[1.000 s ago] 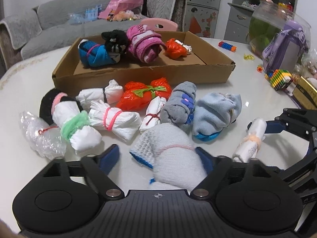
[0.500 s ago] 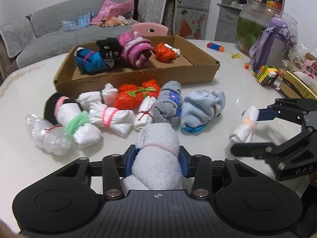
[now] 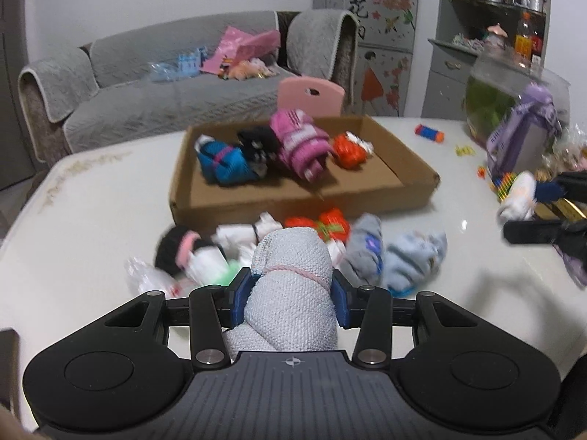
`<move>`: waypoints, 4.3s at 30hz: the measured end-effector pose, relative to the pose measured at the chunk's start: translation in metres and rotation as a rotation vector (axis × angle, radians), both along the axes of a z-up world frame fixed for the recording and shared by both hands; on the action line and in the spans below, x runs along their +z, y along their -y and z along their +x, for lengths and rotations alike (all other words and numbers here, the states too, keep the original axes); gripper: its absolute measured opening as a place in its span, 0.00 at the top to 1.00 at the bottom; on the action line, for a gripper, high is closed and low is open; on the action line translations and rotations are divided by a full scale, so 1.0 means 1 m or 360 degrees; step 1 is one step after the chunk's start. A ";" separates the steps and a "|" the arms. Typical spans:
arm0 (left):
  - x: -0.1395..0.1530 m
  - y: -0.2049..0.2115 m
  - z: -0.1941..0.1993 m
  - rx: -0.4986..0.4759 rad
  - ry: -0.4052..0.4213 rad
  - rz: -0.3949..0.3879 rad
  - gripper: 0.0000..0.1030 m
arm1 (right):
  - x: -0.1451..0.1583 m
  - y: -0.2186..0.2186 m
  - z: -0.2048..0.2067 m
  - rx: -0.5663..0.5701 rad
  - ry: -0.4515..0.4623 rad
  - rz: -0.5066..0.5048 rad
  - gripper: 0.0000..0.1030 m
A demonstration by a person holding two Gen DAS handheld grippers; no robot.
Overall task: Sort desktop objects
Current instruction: 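Carry the grey knit sock and white rolled sock over the box, then open both tools to drop the socks into the box, then move both open tools back to the sock pile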
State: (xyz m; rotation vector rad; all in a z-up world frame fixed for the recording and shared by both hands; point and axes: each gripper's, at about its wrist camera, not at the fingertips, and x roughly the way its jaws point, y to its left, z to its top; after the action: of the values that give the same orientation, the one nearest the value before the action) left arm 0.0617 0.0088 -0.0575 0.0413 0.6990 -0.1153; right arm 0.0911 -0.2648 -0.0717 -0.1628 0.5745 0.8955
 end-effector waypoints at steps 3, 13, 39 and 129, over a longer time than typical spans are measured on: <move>0.011 -0.006 0.010 0.0010 0.0036 0.0013 0.51 | 0.020 -0.002 0.012 -0.0018 0.0027 0.0032 0.32; 0.051 -0.026 0.072 0.0054 0.0125 0.0028 0.51 | 0.062 -0.029 0.065 -0.0072 0.0119 0.0020 0.32; 0.014 -0.046 0.247 0.0101 -0.0130 -0.0016 0.52 | -0.006 -0.118 0.215 -0.0303 -0.0188 -0.0256 0.33; -0.045 -0.123 0.034 0.0345 -0.0151 -0.0219 0.18 | -0.088 -0.078 -0.086 -0.0048 0.0043 -0.0137 0.27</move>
State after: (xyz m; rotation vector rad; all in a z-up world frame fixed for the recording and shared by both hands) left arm 0.0962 0.1318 -0.1021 -0.1724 0.7844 0.0428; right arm 0.0052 -0.1866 -0.1598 -0.2431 0.5896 0.8385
